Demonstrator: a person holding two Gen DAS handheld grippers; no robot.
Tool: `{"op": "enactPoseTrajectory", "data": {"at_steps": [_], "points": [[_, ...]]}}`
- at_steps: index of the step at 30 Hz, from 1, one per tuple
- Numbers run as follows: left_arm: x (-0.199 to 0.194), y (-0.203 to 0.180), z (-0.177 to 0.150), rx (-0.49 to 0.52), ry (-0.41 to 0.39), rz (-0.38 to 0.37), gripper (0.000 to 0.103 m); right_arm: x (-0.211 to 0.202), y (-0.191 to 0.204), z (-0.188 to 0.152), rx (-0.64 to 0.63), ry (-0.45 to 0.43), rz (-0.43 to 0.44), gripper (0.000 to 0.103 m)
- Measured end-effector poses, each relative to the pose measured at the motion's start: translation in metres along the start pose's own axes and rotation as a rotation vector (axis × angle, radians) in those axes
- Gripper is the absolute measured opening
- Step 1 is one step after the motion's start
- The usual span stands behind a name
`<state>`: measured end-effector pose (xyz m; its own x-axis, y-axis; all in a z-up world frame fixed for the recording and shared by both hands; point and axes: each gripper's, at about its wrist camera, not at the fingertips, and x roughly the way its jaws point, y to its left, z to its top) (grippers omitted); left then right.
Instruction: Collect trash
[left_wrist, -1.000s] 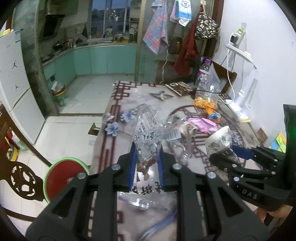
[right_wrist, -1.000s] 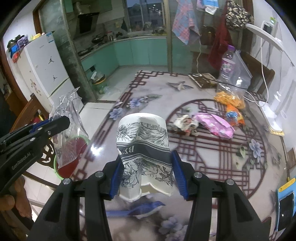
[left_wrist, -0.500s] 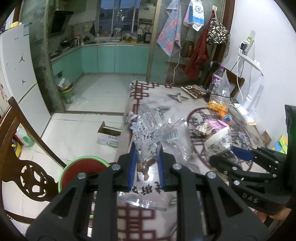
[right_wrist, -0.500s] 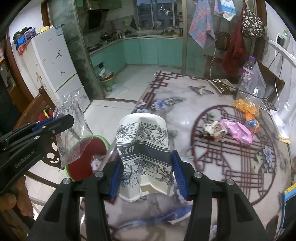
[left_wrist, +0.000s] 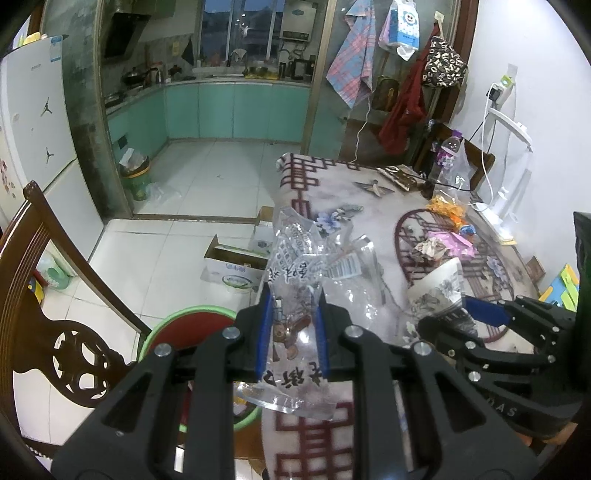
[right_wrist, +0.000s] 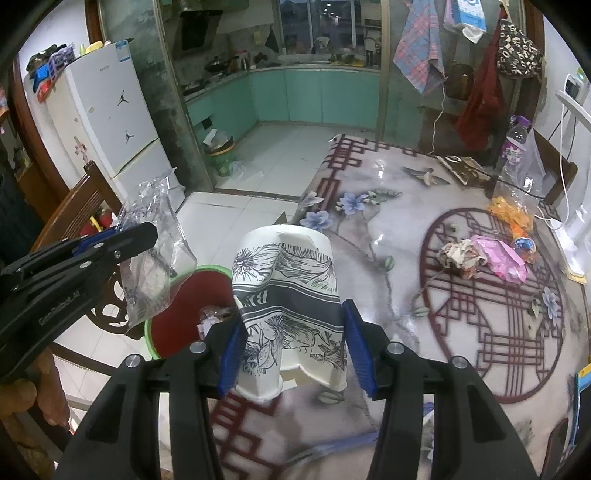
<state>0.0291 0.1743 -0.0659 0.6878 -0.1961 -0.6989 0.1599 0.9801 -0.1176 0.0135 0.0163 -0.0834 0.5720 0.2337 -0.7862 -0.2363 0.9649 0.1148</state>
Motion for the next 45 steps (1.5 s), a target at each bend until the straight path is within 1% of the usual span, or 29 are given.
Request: {"op": "enactPoseTrajectory", "data": {"at_steps": [16,27,35,41,45], "points": [[-0.005,0.061,-0.008,-0.068,0.011,0.064,0.02,0.022,0.048,0.008,-0.053,0.022,0.043,0.049],[0.001,0.103,-0.013,-0.121,0.041,0.118,0.02,0.051,0.082,0.009,-0.097,0.076,0.098,0.049],[0.008,0.125,-0.012,-0.142,0.054,0.126,0.02,0.074,0.101,0.011,-0.121,0.129,0.122,0.049],[0.019,0.136,-0.008,-0.148,0.069,0.121,0.021,0.084,0.111,0.015,-0.143,0.14,0.118,0.049],[0.028,0.144,-0.006,-0.156,0.082,0.117,0.021,0.096,0.117,0.017,-0.155,0.168,0.125,0.049]]}}
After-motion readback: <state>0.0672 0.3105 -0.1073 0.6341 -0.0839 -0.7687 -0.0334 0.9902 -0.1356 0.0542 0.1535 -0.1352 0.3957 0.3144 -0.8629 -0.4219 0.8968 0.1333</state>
